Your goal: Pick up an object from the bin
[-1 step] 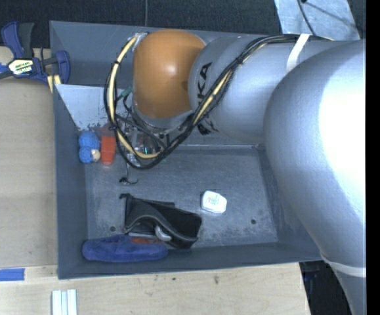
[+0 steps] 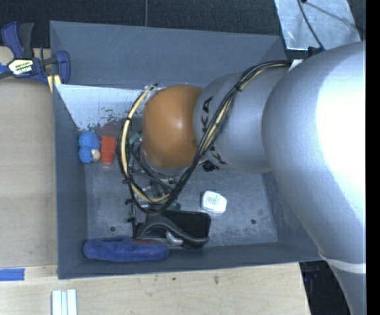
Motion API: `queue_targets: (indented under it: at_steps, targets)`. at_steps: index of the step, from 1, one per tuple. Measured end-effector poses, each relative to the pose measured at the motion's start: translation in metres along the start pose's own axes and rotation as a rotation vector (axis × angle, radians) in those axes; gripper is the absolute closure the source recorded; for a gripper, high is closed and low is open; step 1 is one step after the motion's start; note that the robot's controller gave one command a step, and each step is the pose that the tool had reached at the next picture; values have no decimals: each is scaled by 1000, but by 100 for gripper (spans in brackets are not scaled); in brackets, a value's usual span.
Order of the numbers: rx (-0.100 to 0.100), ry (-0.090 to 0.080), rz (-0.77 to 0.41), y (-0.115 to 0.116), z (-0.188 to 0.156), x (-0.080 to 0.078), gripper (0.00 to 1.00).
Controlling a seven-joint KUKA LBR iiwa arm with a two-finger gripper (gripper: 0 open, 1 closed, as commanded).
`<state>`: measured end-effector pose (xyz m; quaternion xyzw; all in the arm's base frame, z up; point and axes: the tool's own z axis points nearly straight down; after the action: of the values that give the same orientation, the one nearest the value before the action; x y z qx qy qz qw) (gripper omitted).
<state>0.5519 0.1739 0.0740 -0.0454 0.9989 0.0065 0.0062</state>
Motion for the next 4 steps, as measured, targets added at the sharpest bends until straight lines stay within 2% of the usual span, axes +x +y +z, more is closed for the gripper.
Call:
queue_targets:
  at_steps: [1, 2, 3, 4]
  targets:
    - [9, 8, 76, -29, -28, 24, 0]
    - [10, 10, 185, -39, -27, 43, 0]
    - [6, 5, 276, -44, 1, 49, 0]
    - [6, -1, 428, -57, 0, 60, 0]
